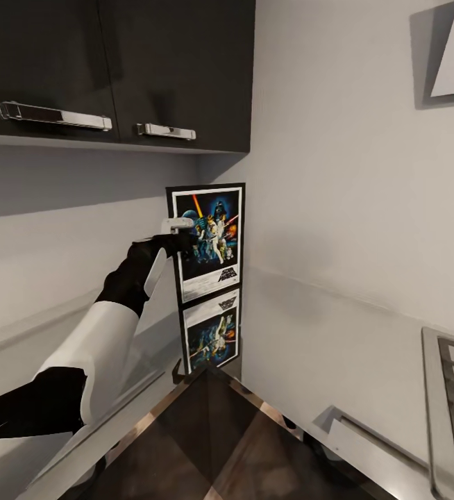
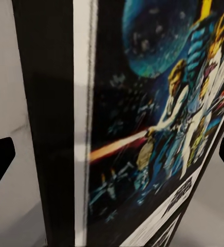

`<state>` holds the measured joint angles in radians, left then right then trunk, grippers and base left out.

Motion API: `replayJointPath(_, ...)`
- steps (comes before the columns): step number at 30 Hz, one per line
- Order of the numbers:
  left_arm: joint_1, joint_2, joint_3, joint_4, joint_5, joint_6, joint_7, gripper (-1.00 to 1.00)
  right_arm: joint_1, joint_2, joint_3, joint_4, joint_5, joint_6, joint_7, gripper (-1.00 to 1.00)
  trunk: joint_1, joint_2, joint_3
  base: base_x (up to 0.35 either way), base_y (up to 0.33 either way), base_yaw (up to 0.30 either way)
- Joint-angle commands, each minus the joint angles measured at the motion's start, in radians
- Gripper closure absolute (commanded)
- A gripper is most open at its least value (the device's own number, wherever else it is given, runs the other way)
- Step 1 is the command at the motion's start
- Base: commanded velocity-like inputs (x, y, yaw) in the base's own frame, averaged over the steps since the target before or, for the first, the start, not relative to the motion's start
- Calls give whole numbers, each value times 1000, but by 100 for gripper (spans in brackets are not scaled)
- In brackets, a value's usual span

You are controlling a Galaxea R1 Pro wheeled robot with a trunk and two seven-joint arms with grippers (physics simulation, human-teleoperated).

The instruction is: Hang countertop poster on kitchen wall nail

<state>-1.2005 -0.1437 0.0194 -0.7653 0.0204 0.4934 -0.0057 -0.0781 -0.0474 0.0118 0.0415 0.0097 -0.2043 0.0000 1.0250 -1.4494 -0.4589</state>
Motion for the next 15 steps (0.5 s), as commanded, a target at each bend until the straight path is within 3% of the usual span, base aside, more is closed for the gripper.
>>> replayJointPath(1, -1, -1, 2, -1, 2, 6, -1, -100, -2, 0, 1, 4, 1, -7, 0, -100, 0, -1, -1, 40, 68, 0)
replayJointPath(15, -1, 1, 2, 6, 1, 10, 0, -100, -2, 0, 1, 4, 1, -8, 0, -100, 0, -1, -1, 5, 8, 0)
